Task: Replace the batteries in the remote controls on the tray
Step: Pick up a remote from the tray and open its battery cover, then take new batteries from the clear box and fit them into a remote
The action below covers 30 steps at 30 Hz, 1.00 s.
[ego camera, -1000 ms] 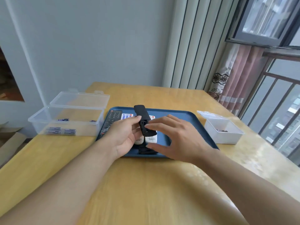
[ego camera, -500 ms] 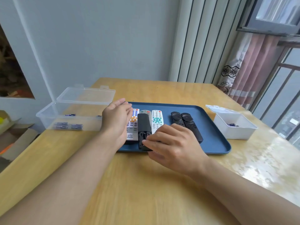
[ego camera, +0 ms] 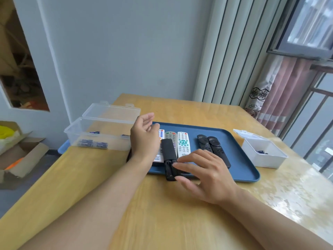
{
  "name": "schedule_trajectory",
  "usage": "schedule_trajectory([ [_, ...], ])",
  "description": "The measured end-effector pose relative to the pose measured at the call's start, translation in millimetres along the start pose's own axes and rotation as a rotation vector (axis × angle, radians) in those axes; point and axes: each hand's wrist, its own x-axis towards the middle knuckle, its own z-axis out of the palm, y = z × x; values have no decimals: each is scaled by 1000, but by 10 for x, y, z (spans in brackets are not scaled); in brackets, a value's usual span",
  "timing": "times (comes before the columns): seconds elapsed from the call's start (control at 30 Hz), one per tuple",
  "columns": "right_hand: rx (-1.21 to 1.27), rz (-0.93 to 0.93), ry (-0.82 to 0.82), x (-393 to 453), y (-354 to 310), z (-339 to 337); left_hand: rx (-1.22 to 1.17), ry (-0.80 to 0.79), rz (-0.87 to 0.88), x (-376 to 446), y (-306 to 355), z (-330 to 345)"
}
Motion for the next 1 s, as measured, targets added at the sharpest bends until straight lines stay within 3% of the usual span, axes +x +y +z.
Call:
schedule_trajectory([
  [0.1,13,120,61,82,60,42,126,-44,107,126,31,-179],
  [0.23,9,307,68,402,84,118,529,33,288,468,13,-704],
  [0.37,69,349,-107,994,38,337,873,119,272,786,-49,-1187],
  [0.47,58,302,-307,1494,-34,569,980,189,161,908,-113,-1407],
  [0.57,50,331,-487,1873,-126,853,881,178,19,975,-188,-1528],
  [0.77,-41,342,-772,2247,-190,1194,438,348,33,973,-251,-1526],
  [0.9,-106,295,-819,2295,-218,1301,40,570,-87,989,-181,-1545],
  [1.0,-134,273,-841,2244,-223,1359,-65,639,-172,988,-167,-1552],
])
